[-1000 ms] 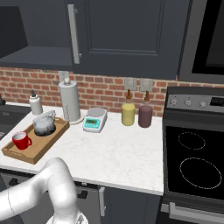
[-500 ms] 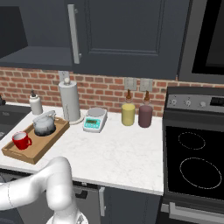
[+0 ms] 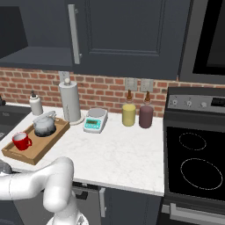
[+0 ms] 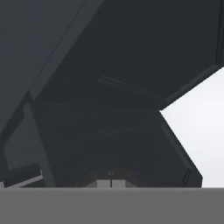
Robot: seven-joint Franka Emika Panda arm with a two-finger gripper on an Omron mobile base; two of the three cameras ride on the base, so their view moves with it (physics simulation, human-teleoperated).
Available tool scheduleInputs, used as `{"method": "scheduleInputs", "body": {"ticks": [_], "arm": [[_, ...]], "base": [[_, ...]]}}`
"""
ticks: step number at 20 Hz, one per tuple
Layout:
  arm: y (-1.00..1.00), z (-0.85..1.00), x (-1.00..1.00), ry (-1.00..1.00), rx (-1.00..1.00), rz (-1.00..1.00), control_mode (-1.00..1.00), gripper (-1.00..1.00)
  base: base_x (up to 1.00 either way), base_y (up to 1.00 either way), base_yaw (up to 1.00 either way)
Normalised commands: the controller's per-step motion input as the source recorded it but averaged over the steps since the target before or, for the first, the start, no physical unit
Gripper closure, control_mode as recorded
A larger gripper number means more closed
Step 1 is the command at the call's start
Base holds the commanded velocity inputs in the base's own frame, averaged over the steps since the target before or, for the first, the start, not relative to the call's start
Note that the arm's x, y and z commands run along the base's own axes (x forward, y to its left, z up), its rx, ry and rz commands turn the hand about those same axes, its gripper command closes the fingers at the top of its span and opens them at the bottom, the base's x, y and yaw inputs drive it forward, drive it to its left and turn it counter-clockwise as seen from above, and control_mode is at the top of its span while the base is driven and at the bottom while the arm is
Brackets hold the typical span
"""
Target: Pick the kettle from the counter and place it on the tray. Then pick the mug from the cabinet and place it on the tray. Then close the cabinet doors.
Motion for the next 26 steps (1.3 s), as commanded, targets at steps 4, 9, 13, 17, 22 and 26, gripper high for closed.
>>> {"method": "scheduleInputs", "body": {"ticks": [4,9,13,17,22,26], "arm": [[-0.51,0.2,-0.19,-0.02,0.02,-0.03,-1.0,1.0],[-0.62,0.42,-0.23,-0.01,0.08,-0.03,-1.0,1.0],[-0.83,0.49,-0.36,-0.02,0.1,0.0,-1.0,1.0],[-0.99,0.51,-0.36,0.0,0.11,0.0,-1.0,1.0],[-1.0,0.37,-0.4,0.0,0.05,0.0,-1.0,1.0],[-1.0,0.42,-0.33,0.0,0.02,0.0,-1.0,1.0]], "base": [[0.0,0.0,0.0],[0.0,0.0,0.0],[0.0,0.0,0.0],[0.0,0.0,0.0],[0.0,0.0,0.0],[0.0,0.0,0.0]]}}
